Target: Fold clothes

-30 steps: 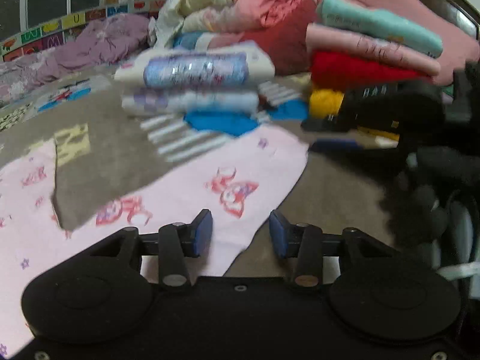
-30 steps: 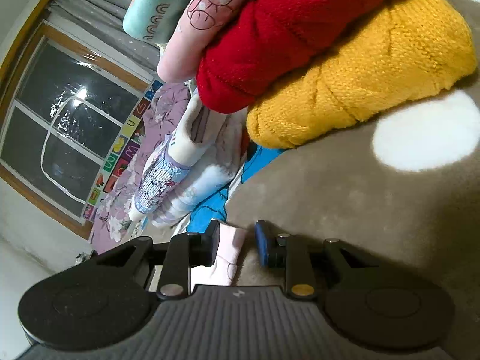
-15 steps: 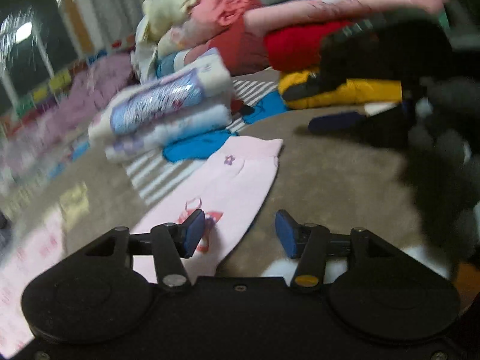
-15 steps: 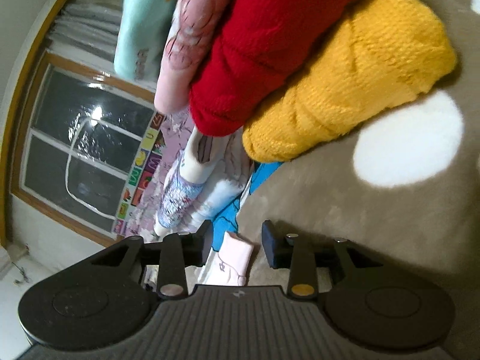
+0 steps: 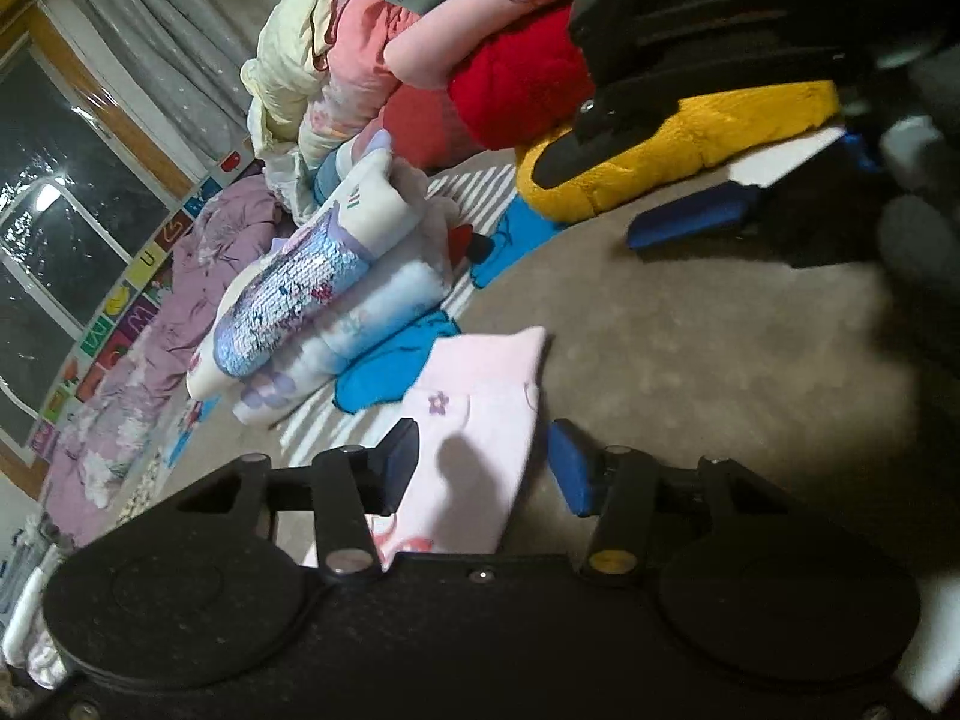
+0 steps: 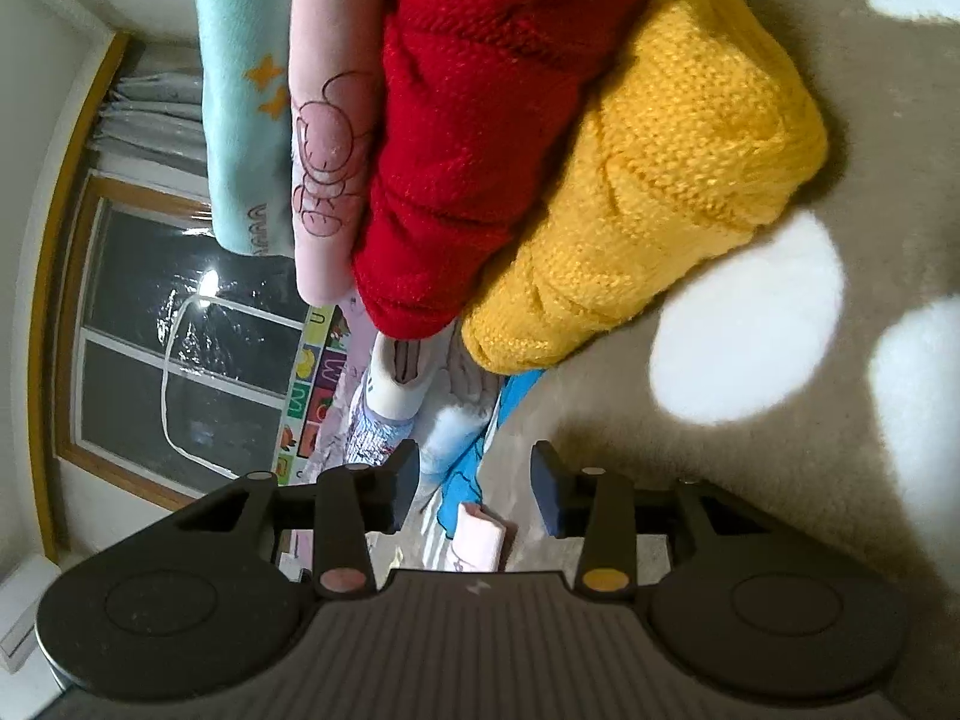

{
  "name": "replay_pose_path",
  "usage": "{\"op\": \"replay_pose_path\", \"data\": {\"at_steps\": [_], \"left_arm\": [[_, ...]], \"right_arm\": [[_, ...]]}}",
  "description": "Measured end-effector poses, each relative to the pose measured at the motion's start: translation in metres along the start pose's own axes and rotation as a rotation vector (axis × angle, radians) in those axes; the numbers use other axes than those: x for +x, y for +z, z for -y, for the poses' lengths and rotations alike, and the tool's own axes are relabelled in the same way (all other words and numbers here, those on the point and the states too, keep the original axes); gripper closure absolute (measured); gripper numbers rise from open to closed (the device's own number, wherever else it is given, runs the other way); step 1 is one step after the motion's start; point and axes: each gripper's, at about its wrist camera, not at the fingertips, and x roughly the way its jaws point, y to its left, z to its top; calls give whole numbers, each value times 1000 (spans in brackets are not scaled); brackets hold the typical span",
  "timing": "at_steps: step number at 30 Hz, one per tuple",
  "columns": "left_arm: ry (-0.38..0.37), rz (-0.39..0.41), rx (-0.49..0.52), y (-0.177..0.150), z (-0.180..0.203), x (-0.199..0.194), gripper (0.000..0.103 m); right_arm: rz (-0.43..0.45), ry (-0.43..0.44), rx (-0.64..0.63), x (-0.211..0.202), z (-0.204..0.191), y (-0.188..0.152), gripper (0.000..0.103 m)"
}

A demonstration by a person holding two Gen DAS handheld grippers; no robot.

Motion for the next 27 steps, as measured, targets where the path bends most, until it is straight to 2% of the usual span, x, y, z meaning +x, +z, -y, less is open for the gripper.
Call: {"op": "replay_pose_path", "data": {"at_steps": [7, 11, 15, 16, 20, 23, 27], "left_arm": [[72, -60, 23, 15, 7, 19, 60], [85, -93, 7, 20, 7, 27, 79], [81, -110, 5, 22, 9, 29, 93], [79, -110, -17, 23, 5, 28, 96], [78, -95, -97, 23, -14, 17, 97], [27, -69, -222, 23, -43, 5, 97], [-90, 34, -460, 12, -103, -28, 98]], "right_arm": [[10, 24, 28, 1, 4, 2, 61], [30, 51, 74, 0, 9, 4, 61], [43, 69, 96, 2, 10, 5, 61], [44, 70, 94, 3, 10, 5, 61], [52, 99, 103, 1, 8, 4, 56], [49, 142, 103, -3, 6, 2, 51], [1, 211, 24, -6, -10, -5, 51]]}}
